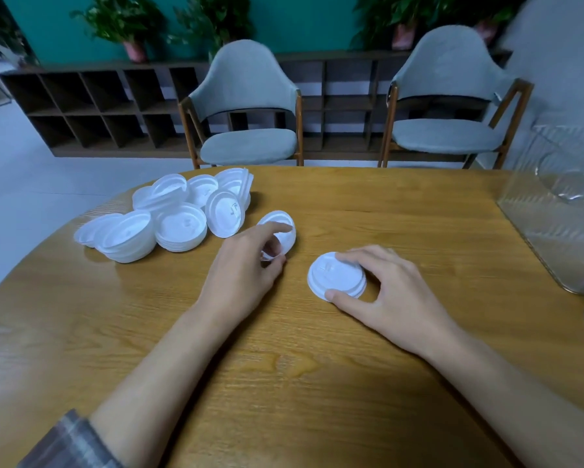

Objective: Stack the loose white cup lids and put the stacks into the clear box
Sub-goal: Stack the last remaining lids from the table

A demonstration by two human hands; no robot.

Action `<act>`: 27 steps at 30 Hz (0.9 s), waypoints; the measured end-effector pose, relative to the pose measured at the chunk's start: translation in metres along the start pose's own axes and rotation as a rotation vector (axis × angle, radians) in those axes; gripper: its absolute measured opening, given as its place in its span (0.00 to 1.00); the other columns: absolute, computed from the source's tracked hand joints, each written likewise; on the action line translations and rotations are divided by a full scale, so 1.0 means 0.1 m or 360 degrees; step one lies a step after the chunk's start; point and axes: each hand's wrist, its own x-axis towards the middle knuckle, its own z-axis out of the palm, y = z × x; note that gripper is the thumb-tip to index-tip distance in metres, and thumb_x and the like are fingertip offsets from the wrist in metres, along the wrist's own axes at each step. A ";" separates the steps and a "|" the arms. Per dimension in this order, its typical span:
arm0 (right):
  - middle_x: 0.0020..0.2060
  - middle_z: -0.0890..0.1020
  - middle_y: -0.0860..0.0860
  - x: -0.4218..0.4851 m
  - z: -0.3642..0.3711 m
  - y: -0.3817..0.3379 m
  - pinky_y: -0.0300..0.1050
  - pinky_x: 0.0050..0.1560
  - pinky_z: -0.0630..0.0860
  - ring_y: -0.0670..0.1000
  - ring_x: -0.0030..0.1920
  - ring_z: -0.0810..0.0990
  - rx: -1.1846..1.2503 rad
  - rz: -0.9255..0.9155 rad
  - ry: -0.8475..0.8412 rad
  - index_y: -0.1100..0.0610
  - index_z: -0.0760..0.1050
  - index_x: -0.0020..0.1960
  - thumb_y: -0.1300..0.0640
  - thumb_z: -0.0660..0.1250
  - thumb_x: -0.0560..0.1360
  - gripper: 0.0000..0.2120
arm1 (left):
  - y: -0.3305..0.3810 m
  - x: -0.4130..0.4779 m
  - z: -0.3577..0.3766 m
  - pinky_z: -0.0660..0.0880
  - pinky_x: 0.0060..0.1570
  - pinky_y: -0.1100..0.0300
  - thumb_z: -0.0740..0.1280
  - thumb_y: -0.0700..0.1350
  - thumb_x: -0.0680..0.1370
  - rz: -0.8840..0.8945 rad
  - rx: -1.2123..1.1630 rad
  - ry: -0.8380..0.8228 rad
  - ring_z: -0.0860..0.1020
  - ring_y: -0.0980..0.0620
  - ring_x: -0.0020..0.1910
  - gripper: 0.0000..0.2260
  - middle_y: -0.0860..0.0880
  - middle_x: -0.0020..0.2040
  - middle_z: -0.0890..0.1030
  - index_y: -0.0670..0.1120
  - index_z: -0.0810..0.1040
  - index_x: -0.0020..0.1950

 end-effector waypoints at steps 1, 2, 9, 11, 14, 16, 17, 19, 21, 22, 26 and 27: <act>0.61 0.79 0.39 0.00 0.00 0.01 0.22 0.62 0.59 0.42 0.63 0.75 0.0003 -0.0001 0.0013 0.48 0.80 0.67 0.41 0.78 0.72 0.26 | 0.02 0.00 0.01 0.79 0.53 0.58 0.74 0.36 0.76 -0.0024 -0.0064 0.0015 0.81 0.56 0.45 0.21 0.57 0.43 0.81 0.52 0.81 0.67; 0.61 0.80 0.39 0.00 0.01 0.00 0.22 0.62 0.59 0.42 0.63 0.75 0.0008 -0.0003 0.0024 0.49 0.80 0.66 0.42 0.78 0.71 0.26 | 0.03 -0.01 0.00 0.79 0.53 0.60 0.74 0.35 0.76 -0.0057 -0.0138 0.0038 0.81 0.55 0.45 0.22 0.56 0.43 0.81 0.52 0.80 0.67; 0.60 0.79 0.38 -0.01 -0.02 -0.01 0.26 0.62 0.66 0.39 0.61 0.76 0.0109 0.0043 0.0089 0.50 0.79 0.68 0.45 0.80 0.70 0.29 | 0.19 0.01 0.00 0.79 0.55 0.62 0.76 0.33 0.76 -0.0368 -0.0963 0.0022 0.83 0.53 0.48 0.29 0.42 0.51 0.82 0.56 0.76 0.72; 0.59 0.78 0.38 -0.01 -0.02 -0.02 0.34 0.65 0.71 0.39 0.61 0.77 0.0142 0.0072 0.0085 0.49 0.76 0.71 0.44 0.81 0.70 0.33 | 0.20 0.01 0.00 0.81 0.53 0.60 0.74 0.31 0.77 -0.0472 -0.1218 -0.0032 0.85 0.48 0.50 0.34 0.39 0.54 0.80 0.57 0.71 0.77; 0.60 0.79 0.40 -0.01 -0.02 -0.02 0.43 0.67 0.74 0.40 0.62 0.77 0.0149 0.0095 0.0085 0.47 0.72 0.75 0.43 0.81 0.69 0.37 | 0.19 -0.01 0.04 0.83 0.58 0.49 0.70 0.26 0.77 -0.0616 -0.1614 -0.0197 0.85 0.39 0.59 0.35 0.41 0.59 0.79 0.52 0.70 0.79; 0.61 0.79 0.40 0.00 -0.02 -0.02 0.44 0.68 0.74 0.40 0.63 0.77 0.0150 0.0105 0.0078 0.47 0.71 0.76 0.43 0.80 0.69 0.39 | 0.20 -0.02 0.06 0.83 0.60 0.48 0.70 0.25 0.77 -0.0657 -0.1688 -0.0339 0.84 0.39 0.61 0.32 0.41 0.61 0.80 0.47 0.72 0.77; 0.62 0.79 0.40 0.00 -0.02 -0.02 0.44 0.69 0.73 0.40 0.63 0.76 0.0148 0.0105 0.0083 0.48 0.70 0.76 0.43 0.81 0.69 0.39 | 0.20 -0.02 0.06 0.82 0.61 0.50 0.71 0.26 0.77 -0.0653 -0.1627 -0.0400 0.84 0.39 0.60 0.30 0.42 0.60 0.81 0.47 0.74 0.75; 0.63 0.80 0.40 0.00 -0.02 -0.03 0.45 0.69 0.72 0.40 0.64 0.76 0.0148 0.0110 0.0096 0.48 0.71 0.76 0.43 0.81 0.69 0.39 | 0.22 -0.03 0.05 0.81 0.61 0.54 0.75 0.30 0.75 -0.0585 -0.1329 -0.0446 0.86 0.44 0.55 0.28 0.47 0.54 0.82 0.48 0.77 0.72; 0.63 0.80 0.41 -0.01 -0.02 -0.03 0.47 0.69 0.72 0.42 0.65 0.76 0.0144 0.0108 0.0106 0.50 0.72 0.76 0.43 0.81 0.69 0.39 | 0.25 -0.04 0.04 0.80 0.56 0.61 0.79 0.34 0.74 -0.0520 -0.1103 -0.0432 0.85 0.52 0.49 0.25 0.50 0.52 0.84 0.49 0.81 0.68; 0.63 0.79 0.41 -0.01 -0.02 -0.03 0.48 0.69 0.72 0.43 0.65 0.76 0.0142 0.0109 0.0105 0.50 0.72 0.76 0.42 0.81 0.69 0.39 | 0.27 -0.04 0.04 0.78 0.52 0.64 0.80 0.36 0.73 -0.0506 -0.1038 -0.0422 0.83 0.55 0.47 0.23 0.52 0.52 0.85 0.50 0.82 0.66; 0.64 0.79 0.40 0.00 -0.03 -0.02 0.49 0.70 0.73 0.42 0.66 0.75 0.0139 0.0107 0.0086 0.48 0.71 0.77 0.40 0.80 0.68 0.41 | 0.28 -0.06 0.08 0.75 0.46 0.66 0.82 0.43 0.71 -0.0484 -0.0838 -0.0398 0.82 0.58 0.43 0.21 0.57 0.48 0.86 0.53 0.82 0.61; 0.65 0.78 0.40 0.00 -0.03 -0.02 0.48 0.70 0.73 0.42 0.66 0.75 0.0143 0.0102 0.0081 0.47 0.71 0.77 0.40 0.80 0.68 0.41 | 0.26 -0.06 0.08 0.75 0.47 0.65 0.82 0.44 0.71 -0.0464 -0.0817 -0.0396 0.82 0.56 0.44 0.21 0.56 0.50 0.86 0.53 0.82 0.61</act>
